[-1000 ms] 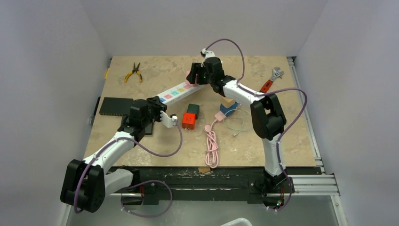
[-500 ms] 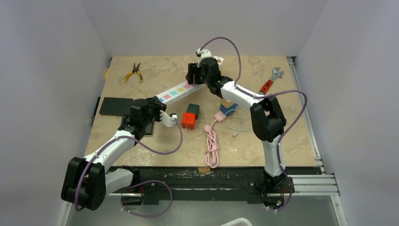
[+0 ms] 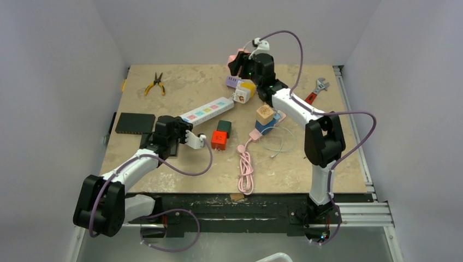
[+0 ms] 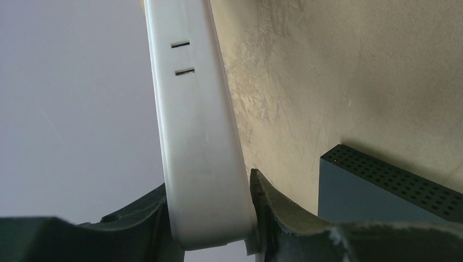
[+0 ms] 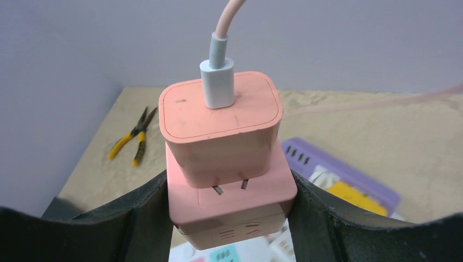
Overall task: Pull the plug off the socket
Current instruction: Place the plug at the center of the board.
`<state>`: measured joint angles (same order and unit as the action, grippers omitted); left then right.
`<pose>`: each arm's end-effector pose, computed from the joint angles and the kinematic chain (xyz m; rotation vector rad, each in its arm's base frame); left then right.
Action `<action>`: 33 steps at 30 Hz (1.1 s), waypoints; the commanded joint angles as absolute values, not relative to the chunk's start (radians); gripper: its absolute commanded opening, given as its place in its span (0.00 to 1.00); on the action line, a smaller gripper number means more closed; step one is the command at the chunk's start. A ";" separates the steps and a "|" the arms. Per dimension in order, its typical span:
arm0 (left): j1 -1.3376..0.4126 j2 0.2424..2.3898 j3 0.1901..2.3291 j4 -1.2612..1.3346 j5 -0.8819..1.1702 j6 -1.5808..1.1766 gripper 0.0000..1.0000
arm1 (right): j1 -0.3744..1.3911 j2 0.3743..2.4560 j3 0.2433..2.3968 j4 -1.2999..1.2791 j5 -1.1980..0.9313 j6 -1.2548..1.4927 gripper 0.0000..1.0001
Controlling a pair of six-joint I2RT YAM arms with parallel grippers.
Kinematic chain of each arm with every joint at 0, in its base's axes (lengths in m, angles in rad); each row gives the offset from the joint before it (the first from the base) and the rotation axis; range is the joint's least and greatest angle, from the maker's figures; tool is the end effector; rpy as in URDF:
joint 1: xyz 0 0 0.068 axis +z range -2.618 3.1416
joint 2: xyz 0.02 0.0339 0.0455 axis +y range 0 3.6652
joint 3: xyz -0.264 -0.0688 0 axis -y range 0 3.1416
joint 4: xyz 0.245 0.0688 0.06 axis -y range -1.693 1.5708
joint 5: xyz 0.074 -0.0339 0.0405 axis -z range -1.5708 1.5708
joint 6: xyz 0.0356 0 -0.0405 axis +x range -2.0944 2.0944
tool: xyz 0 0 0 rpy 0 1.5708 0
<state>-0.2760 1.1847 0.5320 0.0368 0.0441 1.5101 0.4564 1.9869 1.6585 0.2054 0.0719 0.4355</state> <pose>0.2315 -0.0672 0.1936 1.7775 1.3977 0.6362 0.4380 0.2122 0.3193 0.0369 1.7300 0.6033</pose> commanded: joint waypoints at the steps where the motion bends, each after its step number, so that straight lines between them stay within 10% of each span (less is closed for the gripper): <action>1: -0.282 1.288 0.522 -0.039 -0.095 1.531 0.00 | 0.540 1.890 1.607 0.274 0.051 0.371 0.00; 21: -0.269 1.599 0.732 0.131 -0.316 1.477 0.01 | 0.679 1.658 1.348 0.003 -0.028 0.264 0.00; 27: -0.265 1.623 0.761 0.100 -0.340 1.425 0.36 | 0.679 1.649 1.247 -0.038 0.033 0.283 0.00; 33: -0.265 1.594 0.809 -0.020 -0.320 1.321 0.50 | 0.679 1.709 1.229 -0.080 0.101 0.294 0.00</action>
